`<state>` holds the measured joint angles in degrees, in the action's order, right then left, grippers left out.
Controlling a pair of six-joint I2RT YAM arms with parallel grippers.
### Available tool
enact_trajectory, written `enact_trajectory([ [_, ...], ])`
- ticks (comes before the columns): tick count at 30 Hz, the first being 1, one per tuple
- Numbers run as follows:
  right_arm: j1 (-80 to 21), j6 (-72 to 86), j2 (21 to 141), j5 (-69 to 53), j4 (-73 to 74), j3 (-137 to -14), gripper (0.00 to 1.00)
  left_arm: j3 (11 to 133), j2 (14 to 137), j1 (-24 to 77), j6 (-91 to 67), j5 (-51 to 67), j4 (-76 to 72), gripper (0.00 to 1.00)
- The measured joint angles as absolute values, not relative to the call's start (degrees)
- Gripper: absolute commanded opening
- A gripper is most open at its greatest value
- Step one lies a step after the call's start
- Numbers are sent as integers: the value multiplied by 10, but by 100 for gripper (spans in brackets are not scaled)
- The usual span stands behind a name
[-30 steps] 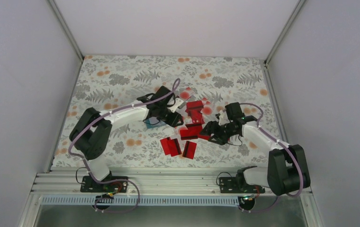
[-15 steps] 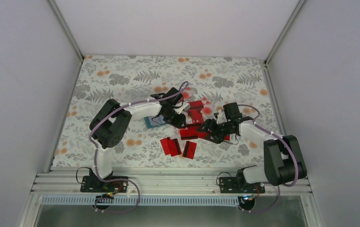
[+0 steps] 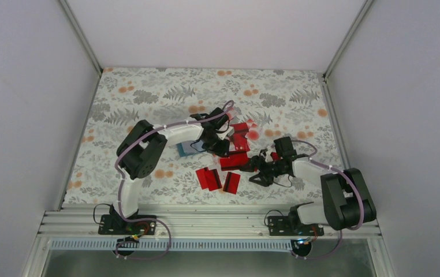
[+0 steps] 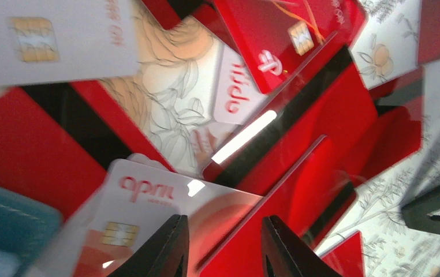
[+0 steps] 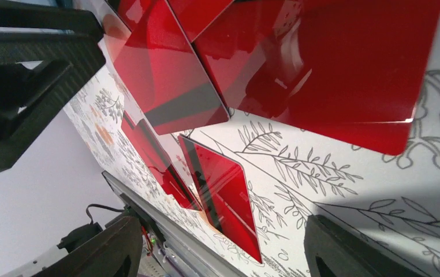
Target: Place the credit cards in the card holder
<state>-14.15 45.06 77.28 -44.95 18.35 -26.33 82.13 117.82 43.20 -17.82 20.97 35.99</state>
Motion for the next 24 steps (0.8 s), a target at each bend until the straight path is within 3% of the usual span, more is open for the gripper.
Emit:
enact_trajectory([
  [9, -142, 480, 807, -503, 102, -244, 71, 807, 1178, 445, -203, 216, 343, 33],
  [24, -165, 510, 937, -549, 32, -324, 69, 747, 1155, 461, -278, 279, 279, 34],
])
